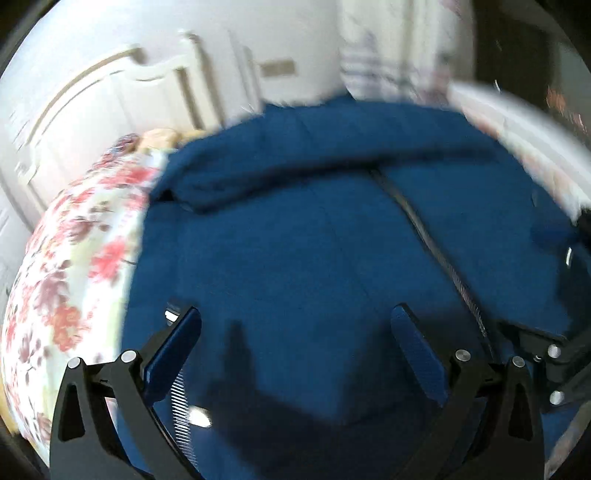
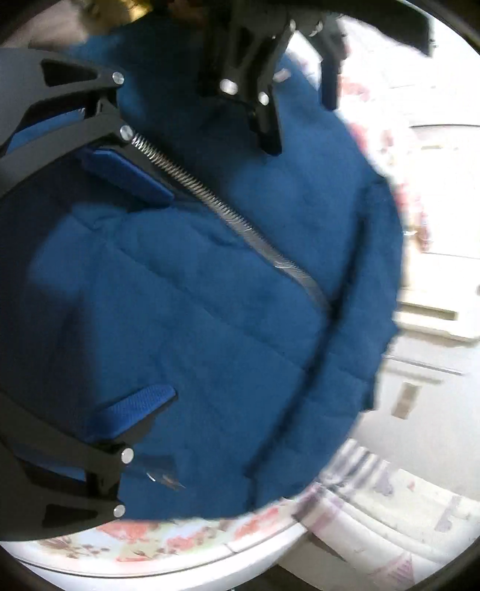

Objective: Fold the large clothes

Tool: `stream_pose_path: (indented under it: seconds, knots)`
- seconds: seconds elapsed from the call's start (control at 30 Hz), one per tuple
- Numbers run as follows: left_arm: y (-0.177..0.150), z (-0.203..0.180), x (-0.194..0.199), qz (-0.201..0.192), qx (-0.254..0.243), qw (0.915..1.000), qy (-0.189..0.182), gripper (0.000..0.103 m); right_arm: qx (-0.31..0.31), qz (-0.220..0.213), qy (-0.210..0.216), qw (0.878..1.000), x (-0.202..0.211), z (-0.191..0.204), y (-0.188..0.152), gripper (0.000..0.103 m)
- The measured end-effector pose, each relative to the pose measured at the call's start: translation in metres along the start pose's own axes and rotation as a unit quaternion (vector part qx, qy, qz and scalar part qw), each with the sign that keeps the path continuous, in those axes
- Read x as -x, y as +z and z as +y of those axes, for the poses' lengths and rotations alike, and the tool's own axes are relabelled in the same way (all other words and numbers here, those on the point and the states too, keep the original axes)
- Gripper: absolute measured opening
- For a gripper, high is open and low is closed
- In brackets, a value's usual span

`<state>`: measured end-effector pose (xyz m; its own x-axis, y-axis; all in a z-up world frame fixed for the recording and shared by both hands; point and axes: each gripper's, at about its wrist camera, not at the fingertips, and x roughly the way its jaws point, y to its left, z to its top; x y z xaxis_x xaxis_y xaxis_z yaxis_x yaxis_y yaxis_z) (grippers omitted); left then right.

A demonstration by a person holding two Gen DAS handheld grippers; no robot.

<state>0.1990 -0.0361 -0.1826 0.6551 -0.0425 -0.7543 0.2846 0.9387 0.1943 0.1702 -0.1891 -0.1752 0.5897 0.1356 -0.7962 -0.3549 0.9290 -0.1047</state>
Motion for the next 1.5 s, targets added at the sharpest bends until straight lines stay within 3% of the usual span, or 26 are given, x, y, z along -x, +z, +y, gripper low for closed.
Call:
stream_pose_path:
  seconds: [0.07,0.17,0.3,0.33,0.37,0.4,0.47,0.57,0.67,0.73,0.83,0.9,0.97,1.03,1.17,1.27,1.3,1.37,1.47,1.5]
  knots:
    - [-0.002,0.004,-0.006,-0.005,0.016,0.9998,-0.012,0.099,-0.037,-0.001,0.031,0.999,-0.002,-0.015,-0.004,0.101]
    - [-0.005,0.013,-0.006,0.008,0.035,0.9988,-0.033,0.099,-0.036,0.003,0.02,0.999,0.009,-0.02,-0.009,0.1]
    - [-0.017,0.034,0.015,-0.017,0.037,0.9988,0.028,0.099,-0.057,-0.013,0.003,0.998,0.031,-0.032,-0.028,0.1]
    - [-0.021,0.04,0.016,-0.017,0.042,0.9981,0.042,0.099,-0.058,-0.005,-0.03,0.998,0.031,-0.038,-0.036,0.1]
    - [-0.026,0.049,0.014,-0.009,0.049,0.9972,0.057,0.099,-0.061,0.0,-0.036,0.997,0.032,-0.045,-0.044,0.1]
    - [-0.034,0.057,0.015,-0.002,0.058,0.9965,0.061,0.099,-0.081,0.001,-0.02,0.996,0.031,-0.054,-0.052,0.1]
    - [-0.046,0.074,0.015,0.006,0.091,0.9946,0.048,0.099,-0.111,-0.001,-0.01,0.994,0.033,-0.063,-0.059,0.1]
    - [-0.05,0.075,0.032,-0.006,0.106,0.9931,0.049,0.098,-0.069,-0.012,-0.056,0.996,0.05,-0.041,-0.055,0.098]
    - [-0.049,0.048,0.067,-0.058,0.066,0.9961,0.012,0.098,-0.028,-0.048,-0.011,0.998,0.072,-0.01,-0.048,0.098]
    - [-0.048,0.017,0.075,-0.07,0.015,0.9974,-0.011,0.098,0.013,-0.049,0.014,0.999,0.074,0.015,-0.052,0.098]
    - [-0.057,-0.014,0.049,-0.028,-0.04,0.9988,-0.006,0.099,0.038,-0.021,0.004,0.999,0.049,0.029,-0.062,0.1]
    - [-0.065,-0.007,0.042,-0.044,-0.013,0.9987,-0.024,0.099,-0.011,-0.017,0.046,0.999,0.045,0.011,-0.064,0.1]
    - [-0.065,0.006,0.039,-0.031,0.009,0.9977,-0.06,0.099,-0.009,-0.014,0.043,0.999,0.047,0.005,-0.065,0.1]
    - [-0.063,0.016,0.042,-0.027,0.013,0.9983,-0.05,0.099,-0.009,-0.012,0.038,0.999,0.053,0.001,-0.067,0.1]
    - [-0.078,0.056,0.069,-0.052,0.073,0.9955,-0.032,0.099,-0.018,-0.034,0.018,0.999,0.08,-0.011,-0.085,0.1]
    - [-0.1,0.076,0.064,-0.029,0.08,0.9959,0.032,0.099,-0.045,-0.008,0.014,0.999,0.075,-0.029,-0.108,0.1]
    - [-0.109,0.084,0.059,-0.023,0.091,0.9955,0.016,0.099,-0.065,-0.02,0.031,0.997,0.076,-0.037,-0.116,0.1]
    - [-0.118,0.097,0.058,-0.027,0.132,0.9908,-0.012,0.099,-0.065,-0.02,0.023,0.997,0.08,-0.037,-0.12,0.1]
    - [-0.111,0.088,0.069,-0.022,0.117,0.9925,0.024,0.098,-0.051,-0.017,-0.01,0.998,0.091,-0.026,-0.113,0.099]
    - [-0.107,0.078,0.079,-0.037,0.1,0.9939,0.027,0.098,-0.04,-0.03,-0.011,0.999,0.097,-0.019,-0.11,0.099]
